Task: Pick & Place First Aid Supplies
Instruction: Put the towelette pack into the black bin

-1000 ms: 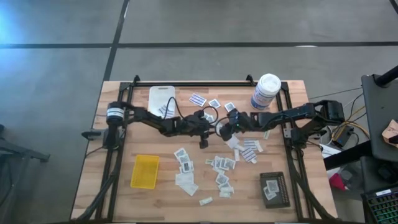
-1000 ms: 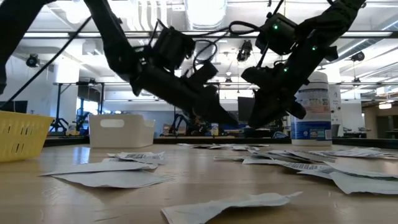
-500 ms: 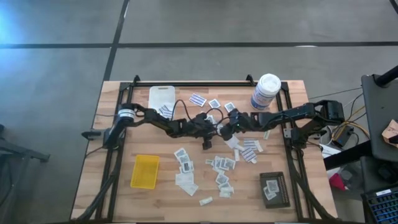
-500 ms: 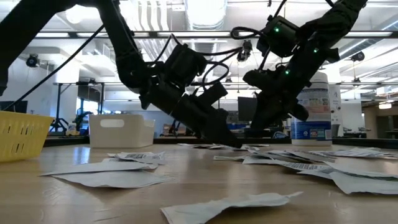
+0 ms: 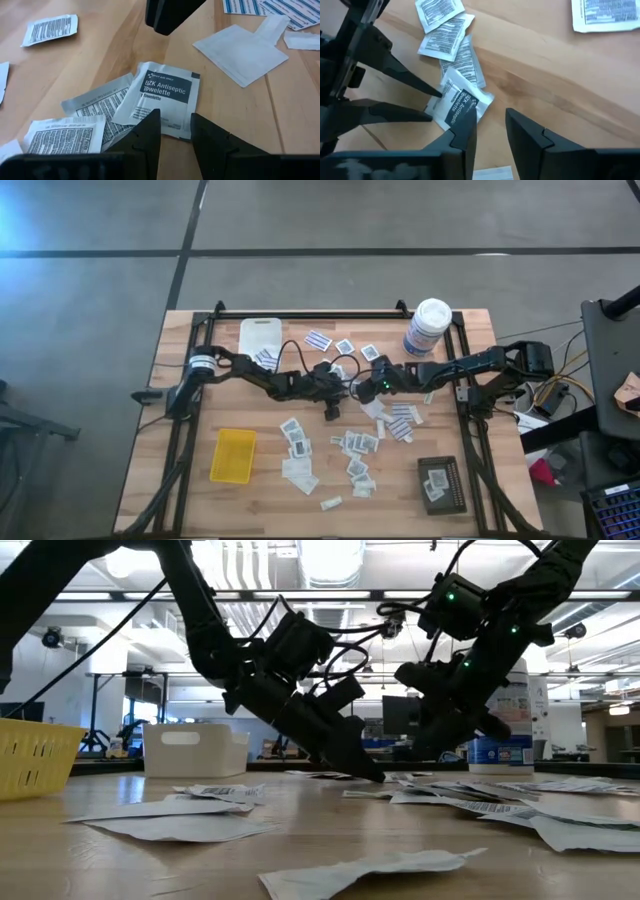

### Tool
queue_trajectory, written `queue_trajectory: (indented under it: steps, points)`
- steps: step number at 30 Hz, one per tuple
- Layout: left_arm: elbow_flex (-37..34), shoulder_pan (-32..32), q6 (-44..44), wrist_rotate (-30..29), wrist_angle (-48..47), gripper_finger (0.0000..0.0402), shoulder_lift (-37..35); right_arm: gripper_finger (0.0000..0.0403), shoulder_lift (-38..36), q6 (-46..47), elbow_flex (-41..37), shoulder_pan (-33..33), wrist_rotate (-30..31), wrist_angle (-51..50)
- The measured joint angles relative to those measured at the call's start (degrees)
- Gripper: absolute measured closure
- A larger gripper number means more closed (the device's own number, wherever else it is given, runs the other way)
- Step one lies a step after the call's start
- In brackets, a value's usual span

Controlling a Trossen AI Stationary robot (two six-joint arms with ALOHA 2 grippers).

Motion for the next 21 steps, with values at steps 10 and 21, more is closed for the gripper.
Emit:
queue_trajectory:
  steps: [10,21]
  points:
    - [0.0,0.0,-0.5,0.0,-0.5,0.0294,0.0,0.0260,0.0,6.8,-2.2,0.1,-1.0,3.1]
    - [-0.1,0.0,-0.5,0.0,-0.7,0.0294,0.0,0.0270,0.0,9.2,-3.7,2.7,2.3,7.4]
